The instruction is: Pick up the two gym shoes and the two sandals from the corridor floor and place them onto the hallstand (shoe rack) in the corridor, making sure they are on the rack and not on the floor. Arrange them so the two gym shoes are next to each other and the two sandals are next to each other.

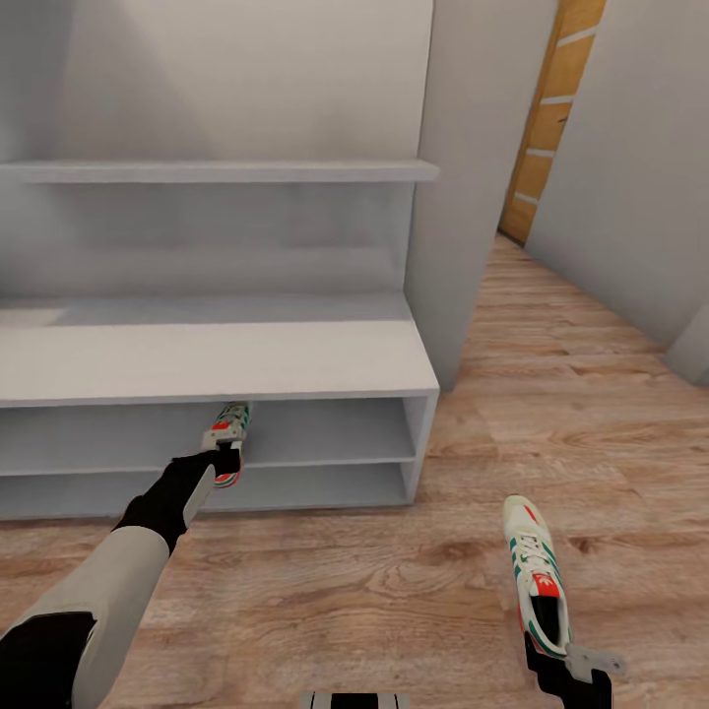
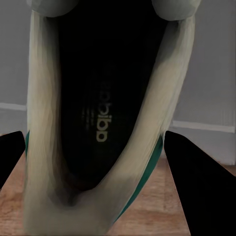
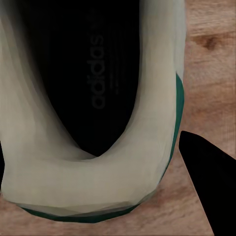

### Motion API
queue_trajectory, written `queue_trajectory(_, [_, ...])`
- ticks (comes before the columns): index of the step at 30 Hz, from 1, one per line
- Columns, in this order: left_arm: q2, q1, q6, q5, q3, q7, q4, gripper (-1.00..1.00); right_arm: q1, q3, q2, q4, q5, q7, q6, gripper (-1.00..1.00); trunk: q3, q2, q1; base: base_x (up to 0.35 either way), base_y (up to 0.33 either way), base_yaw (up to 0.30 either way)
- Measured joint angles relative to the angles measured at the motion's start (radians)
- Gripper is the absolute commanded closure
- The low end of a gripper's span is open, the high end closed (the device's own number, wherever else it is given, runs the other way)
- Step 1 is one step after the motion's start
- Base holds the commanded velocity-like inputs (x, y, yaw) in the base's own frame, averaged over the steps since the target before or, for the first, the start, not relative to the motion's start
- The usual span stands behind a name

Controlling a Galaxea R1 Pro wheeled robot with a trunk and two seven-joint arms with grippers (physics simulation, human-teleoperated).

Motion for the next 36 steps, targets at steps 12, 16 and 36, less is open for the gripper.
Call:
queue_trajectory(12, [0.0, 0.0, 0.0, 0.0, 0.001, 0.001, 0.0, 1.0, 0.0, 0.0, 0.0, 0.0, 0.0, 0.0, 0.0, 1.0, 0.0, 0.0, 0.0, 0.109, 0.0, 0.0])
queue_trajectory(16, [0.0, 0.0, 0.0, 0.0, 0.001, 0.002, 0.0, 1.0, 0.0, 0.0, 0.0, 0.0, 0.0, 0.0, 0.0, 1.0, 0.0, 0.0, 0.0, 0.094, 0.0, 0.0])
queue_trajectory(36, [0.0, 0.0, 0.0, 0.0, 0.002, 0.003, 0.0, 1.0, 0.0, 0.0, 0.0, 0.0, 0.0, 0.0, 0.0, 1.0, 0.0, 0.0, 0.0, 0.093, 0.0, 0.0])
